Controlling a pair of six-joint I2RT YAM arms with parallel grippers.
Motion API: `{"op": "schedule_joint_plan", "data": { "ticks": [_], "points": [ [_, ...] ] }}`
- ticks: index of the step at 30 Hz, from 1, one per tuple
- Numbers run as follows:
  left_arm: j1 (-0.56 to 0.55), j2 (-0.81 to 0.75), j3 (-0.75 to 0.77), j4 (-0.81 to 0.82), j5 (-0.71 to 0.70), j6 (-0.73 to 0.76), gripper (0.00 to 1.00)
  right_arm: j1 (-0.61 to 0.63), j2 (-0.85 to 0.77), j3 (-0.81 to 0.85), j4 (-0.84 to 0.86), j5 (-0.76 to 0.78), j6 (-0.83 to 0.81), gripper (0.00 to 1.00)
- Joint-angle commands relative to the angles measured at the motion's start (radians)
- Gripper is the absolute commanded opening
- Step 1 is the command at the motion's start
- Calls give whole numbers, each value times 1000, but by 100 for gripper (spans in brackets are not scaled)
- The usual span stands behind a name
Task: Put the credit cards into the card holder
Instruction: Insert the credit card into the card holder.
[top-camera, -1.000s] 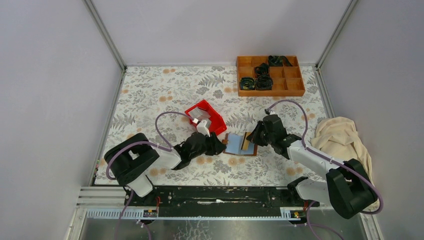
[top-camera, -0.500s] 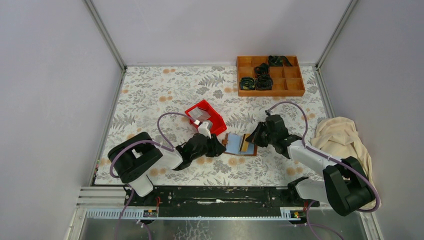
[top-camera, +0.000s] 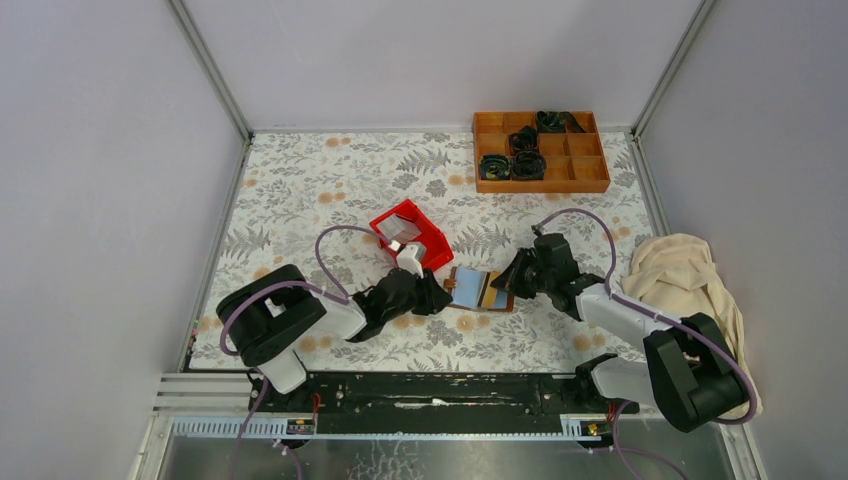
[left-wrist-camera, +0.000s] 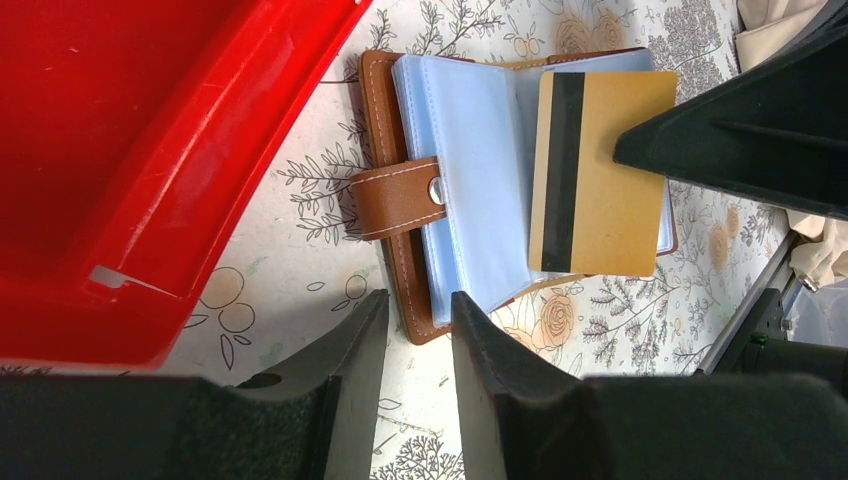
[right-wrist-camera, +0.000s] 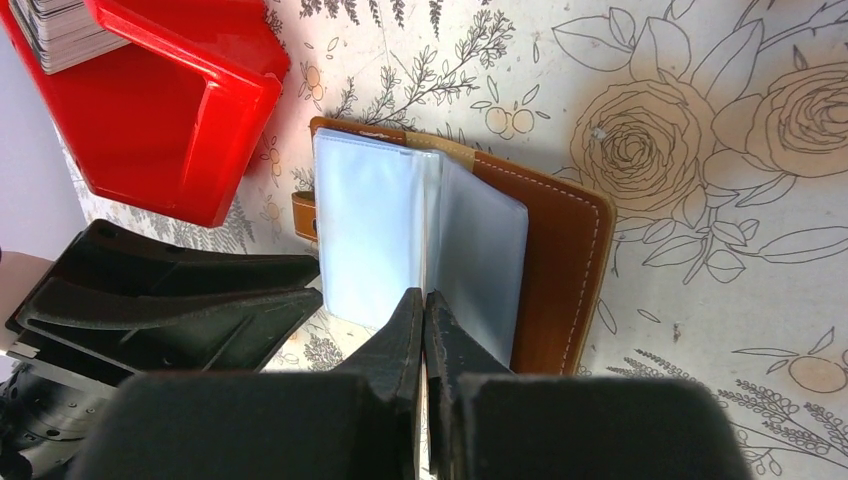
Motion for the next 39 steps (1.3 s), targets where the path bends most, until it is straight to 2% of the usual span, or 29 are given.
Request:
{"op": "schedule_joint_plan", "data": {
  "ticks": [1,19,34,39],
  "points": [
    [-12,15,8,-22,-33,27,36,-11,10,-14,45,-38,14,0],
    [-22,8,31,-114,-79,56,36,-43,131,-31,109,-100,-4,0],
    [-22,-76,49,-329,-246,66,35,-80,210,-19,113,-116,-48,0],
    [-22,-62,78,-368,-256,85,35,-82,230,-10,114,-120,-55,0]
  ]
}}
